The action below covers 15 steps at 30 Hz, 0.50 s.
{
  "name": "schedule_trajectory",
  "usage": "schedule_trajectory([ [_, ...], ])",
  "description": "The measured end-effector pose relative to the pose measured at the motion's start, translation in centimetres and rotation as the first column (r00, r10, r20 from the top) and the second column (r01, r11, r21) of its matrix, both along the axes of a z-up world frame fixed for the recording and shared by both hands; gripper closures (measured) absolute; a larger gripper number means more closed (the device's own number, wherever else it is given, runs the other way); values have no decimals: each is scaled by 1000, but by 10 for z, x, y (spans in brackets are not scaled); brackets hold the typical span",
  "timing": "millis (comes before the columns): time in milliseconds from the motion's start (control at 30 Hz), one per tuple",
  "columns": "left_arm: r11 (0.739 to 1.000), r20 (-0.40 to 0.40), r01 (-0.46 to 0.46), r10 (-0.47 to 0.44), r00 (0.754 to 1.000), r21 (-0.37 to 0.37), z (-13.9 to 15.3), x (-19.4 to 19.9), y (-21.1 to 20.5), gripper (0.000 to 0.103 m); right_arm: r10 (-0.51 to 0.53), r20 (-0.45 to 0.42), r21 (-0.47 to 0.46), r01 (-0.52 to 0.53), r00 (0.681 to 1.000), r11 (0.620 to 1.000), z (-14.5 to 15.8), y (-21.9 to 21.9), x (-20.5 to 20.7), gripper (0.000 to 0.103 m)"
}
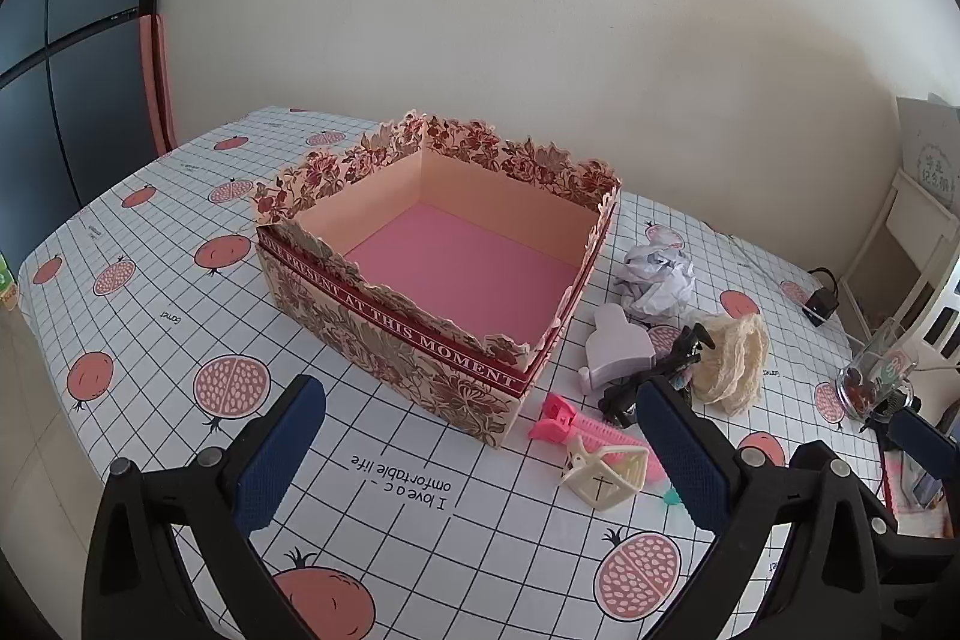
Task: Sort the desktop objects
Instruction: 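Move both grippers toward the cream clip and green toy beside the box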
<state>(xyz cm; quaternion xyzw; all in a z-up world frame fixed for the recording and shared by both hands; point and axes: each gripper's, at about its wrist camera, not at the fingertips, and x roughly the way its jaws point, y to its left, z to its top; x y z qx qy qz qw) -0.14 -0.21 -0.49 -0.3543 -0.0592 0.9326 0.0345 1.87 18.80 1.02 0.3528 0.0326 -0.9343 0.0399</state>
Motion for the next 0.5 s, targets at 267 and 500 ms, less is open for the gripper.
schedule_trajectory([
  [267,1000,4,-3,3,1000,-5,-1,1,0,0,8,11,-5,-8,1000,1000,-1,1,-2,0],
  [500,1000,32,12,-12,999,-2,-5,-5,2,0,10,34,-18,-9,999,1000,-6,3,-6,0],
])
